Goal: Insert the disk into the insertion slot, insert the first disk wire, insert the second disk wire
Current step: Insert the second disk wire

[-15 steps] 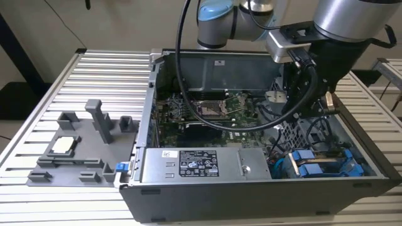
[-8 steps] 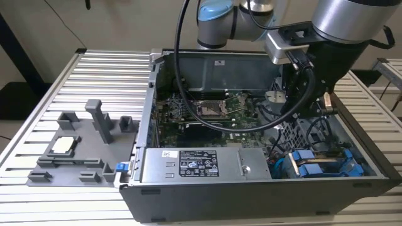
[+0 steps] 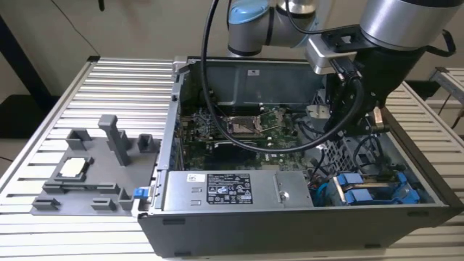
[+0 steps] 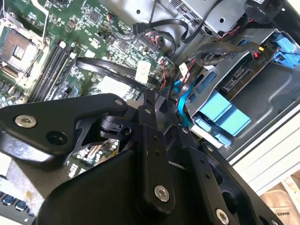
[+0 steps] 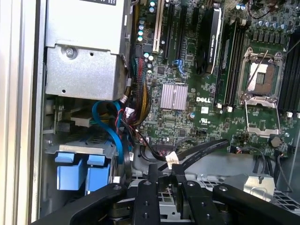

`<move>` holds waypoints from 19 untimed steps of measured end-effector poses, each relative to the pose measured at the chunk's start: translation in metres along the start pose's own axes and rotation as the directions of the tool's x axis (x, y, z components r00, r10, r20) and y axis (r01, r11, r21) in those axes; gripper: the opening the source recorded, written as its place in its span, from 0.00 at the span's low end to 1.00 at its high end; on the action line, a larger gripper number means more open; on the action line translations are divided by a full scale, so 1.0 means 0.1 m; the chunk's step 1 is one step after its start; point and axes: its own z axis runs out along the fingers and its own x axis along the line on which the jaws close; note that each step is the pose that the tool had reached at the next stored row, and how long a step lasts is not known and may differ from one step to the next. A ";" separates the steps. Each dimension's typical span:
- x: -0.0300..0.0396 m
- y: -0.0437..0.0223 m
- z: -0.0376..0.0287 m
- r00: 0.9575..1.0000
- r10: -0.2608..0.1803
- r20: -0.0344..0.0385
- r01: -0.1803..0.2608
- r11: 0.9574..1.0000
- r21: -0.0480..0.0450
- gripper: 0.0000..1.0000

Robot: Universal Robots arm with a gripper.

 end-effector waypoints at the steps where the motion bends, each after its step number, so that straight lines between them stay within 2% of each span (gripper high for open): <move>1: 0.000 0.000 0.000 1.000 0.000 0.000 0.000 1.000 0.000 0.25; 2: 0.000 0.000 0.000 1.000 0.000 0.000 0.000 1.000 0.000 0.25; 3: 0.000 0.000 0.000 1.000 0.000 0.000 0.000 1.000 0.000 0.18; 7: 0.000 0.000 0.000 1.000 0.000 0.000 0.000 1.000 0.000 0.16; 16: 0.000 0.000 0.000 1.000 0.000 0.000 0.000 1.000 0.000 0.16; 18: 0.000 0.000 0.000 1.000 0.000 0.000 0.000 1.000 0.000 0.17; 19: 0.000 0.000 0.000 1.000 0.000 0.000 0.000 1.000 0.000 0.24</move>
